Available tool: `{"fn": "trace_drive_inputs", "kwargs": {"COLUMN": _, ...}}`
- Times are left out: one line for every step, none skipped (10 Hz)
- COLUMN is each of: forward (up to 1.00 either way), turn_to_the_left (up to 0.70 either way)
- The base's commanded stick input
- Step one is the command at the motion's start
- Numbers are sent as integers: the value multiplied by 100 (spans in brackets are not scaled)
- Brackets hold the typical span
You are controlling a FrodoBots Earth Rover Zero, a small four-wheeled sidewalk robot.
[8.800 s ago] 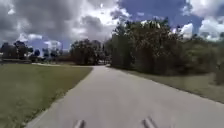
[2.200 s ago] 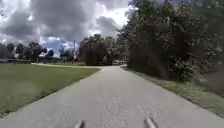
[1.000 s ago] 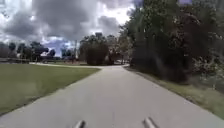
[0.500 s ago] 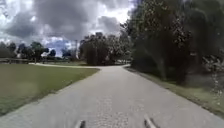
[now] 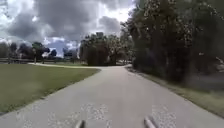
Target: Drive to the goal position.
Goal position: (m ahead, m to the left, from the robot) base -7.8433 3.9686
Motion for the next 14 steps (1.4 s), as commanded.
{"fn": "trace_drive_inputs", "kwargs": {"forward": 70, "turn_to_the_left": 0}}
{"fn": "trace_drive_inputs", "kwargs": {"forward": 70, "turn_to_the_left": 0}}
{"fn": "trace_drive_inputs", "kwargs": {"forward": 70, "turn_to_the_left": 0}}
{"fn": "trace_drive_inputs", "kwargs": {"forward": 70, "turn_to_the_left": 0}}
{"fn": "trace_drive_inputs", "kwargs": {"forward": 70, "turn_to_the_left": 0}}
{"fn": "trace_drive_inputs", "kwargs": {"forward": 70, "turn_to_the_left": 0}}
{"fn": "trace_drive_inputs", "kwargs": {"forward": 70, "turn_to_the_left": 0}}
{"fn": "trace_drive_inputs", "kwargs": {"forward": 70, "turn_to_the_left": 0}}
{"fn": "trace_drive_inputs", "kwargs": {"forward": 70, "turn_to_the_left": 0}}
{"fn": "trace_drive_inputs", "kwargs": {"forward": 70, "turn_to_the_left": 0}}
{"fn": "trace_drive_inputs", "kwargs": {"forward": 70, "turn_to_the_left": 0}}
{"fn": "trace_drive_inputs", "kwargs": {"forward": 70, "turn_to_the_left": 0}}
{"fn": "trace_drive_inputs", "kwargs": {"forward": 70, "turn_to_the_left": 0}}
{"fn": "trace_drive_inputs", "kwargs": {"forward": 70, "turn_to_the_left": 0}}
